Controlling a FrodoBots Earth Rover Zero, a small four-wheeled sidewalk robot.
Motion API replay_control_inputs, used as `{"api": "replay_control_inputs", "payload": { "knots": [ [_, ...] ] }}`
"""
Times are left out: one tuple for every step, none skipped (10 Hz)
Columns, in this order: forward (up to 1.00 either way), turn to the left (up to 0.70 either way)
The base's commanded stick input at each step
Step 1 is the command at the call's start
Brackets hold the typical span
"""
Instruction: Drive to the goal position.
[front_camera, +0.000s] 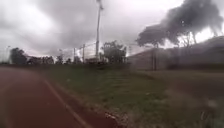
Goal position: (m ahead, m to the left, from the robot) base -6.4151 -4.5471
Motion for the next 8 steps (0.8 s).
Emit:
{"api": "replay_control_inputs", "payload": {
  "knots": [
    [-0.3,-0.6],
    [-0.37,-0.56],
    [-0.5,-0.5],
    [-0.5,-0.5],
    [-0.5,-0.5],
    [-0.5,-0.5],
    [-0.5,-0.5],
    [-0.5,-0.5]
  ]
}}
